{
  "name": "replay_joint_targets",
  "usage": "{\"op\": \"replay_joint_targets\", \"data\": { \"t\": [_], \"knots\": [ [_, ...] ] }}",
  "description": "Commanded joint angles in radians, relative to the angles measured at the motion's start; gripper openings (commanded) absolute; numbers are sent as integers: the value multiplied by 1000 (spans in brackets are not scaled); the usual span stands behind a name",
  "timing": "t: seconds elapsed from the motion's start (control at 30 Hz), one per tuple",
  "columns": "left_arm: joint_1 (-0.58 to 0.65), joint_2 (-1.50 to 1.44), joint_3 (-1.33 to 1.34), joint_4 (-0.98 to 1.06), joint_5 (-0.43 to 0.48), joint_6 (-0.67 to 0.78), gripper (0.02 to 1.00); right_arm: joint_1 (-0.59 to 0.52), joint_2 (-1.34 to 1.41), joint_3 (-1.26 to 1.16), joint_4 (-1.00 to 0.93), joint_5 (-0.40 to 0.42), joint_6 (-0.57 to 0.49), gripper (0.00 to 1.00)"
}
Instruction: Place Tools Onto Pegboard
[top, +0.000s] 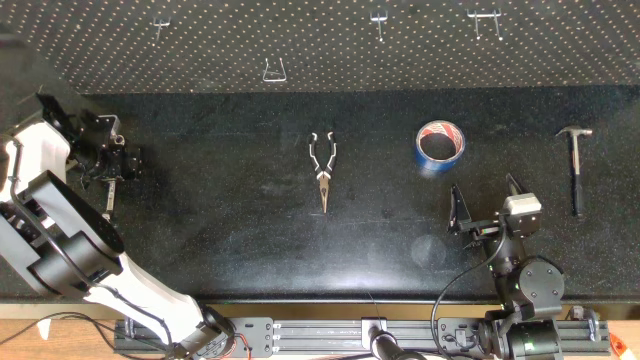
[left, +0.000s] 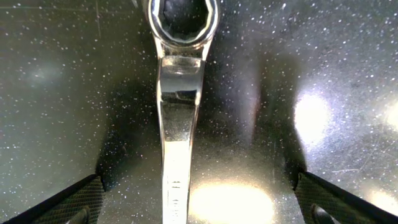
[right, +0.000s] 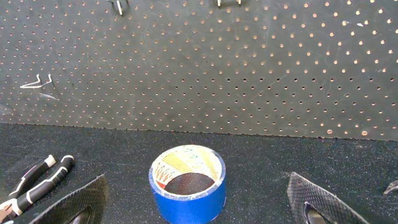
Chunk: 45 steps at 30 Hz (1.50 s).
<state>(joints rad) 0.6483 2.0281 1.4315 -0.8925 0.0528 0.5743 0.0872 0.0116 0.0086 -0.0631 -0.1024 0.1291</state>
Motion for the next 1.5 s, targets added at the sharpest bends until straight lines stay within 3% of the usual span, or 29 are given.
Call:
{"op": "replay_joint_targets", "data": {
  "t": [0.03,0.07,0.13,0.43,0.87,1.1,1.5],
  "knots": [
    [12,25,17,8,-14,10,906,6,-11,-5,-3,10,-10,945],
    [12,25,17,9,-14,10,838,6,-11,-5,-3,10,-10,943],
    [12,25,17,10,-14,10,575,6,-11,-5,-4,10,-10,943],
    [12,25,16,19,11,10,29,6,-11,-5,-4,10,-10,943],
    [-3,0,16,25,14,5,27,6,-11,-5,-4,10,-10,943],
    [-6,-192,16,-43,92,5,29,6,-11,-5,-4,10,-10,943],
    [-9,-532,15,-210,114,-25,29,6,-11,-5,-3,10,-10,943]
  ]
}}
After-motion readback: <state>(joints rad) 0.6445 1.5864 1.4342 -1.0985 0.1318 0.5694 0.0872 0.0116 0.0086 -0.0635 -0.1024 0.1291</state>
